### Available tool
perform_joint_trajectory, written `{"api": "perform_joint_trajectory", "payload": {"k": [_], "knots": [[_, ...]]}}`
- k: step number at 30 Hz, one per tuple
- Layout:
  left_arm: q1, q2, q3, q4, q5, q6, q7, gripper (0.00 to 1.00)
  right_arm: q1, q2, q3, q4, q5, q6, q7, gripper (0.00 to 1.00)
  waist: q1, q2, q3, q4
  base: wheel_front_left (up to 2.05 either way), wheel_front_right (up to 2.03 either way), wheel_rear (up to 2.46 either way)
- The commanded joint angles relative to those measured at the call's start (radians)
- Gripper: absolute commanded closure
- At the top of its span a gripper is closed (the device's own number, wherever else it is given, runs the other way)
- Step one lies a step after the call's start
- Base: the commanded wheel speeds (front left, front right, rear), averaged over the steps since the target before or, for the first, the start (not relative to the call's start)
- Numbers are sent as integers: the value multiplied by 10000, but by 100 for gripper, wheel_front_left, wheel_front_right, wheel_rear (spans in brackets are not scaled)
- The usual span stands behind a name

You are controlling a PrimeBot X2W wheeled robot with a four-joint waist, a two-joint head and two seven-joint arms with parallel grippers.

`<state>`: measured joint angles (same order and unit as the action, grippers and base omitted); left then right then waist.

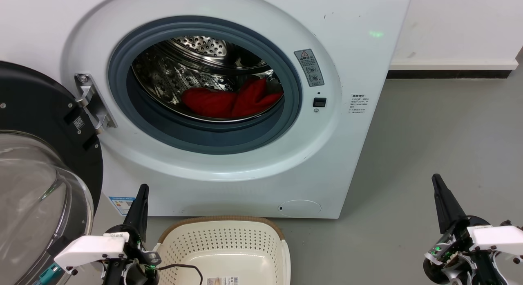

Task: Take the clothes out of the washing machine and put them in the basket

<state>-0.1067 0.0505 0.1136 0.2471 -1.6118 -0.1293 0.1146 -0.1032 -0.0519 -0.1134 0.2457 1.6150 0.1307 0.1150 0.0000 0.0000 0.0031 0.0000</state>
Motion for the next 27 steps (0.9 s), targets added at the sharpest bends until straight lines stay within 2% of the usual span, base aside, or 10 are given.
{"api": "perform_joint_trajectory", "payload": {"k": [1,27], "knots": [[-59,-6,15,-19,-25,-36,20,100,-125,24,3,10,-43,0,5,100,0,0,0,0,0,0,0],[-59,-6,13,-19,-25,-36,20,100,-125,24,4,10,-43,0,4,100,0,0,0,0,0,0,0]]}}
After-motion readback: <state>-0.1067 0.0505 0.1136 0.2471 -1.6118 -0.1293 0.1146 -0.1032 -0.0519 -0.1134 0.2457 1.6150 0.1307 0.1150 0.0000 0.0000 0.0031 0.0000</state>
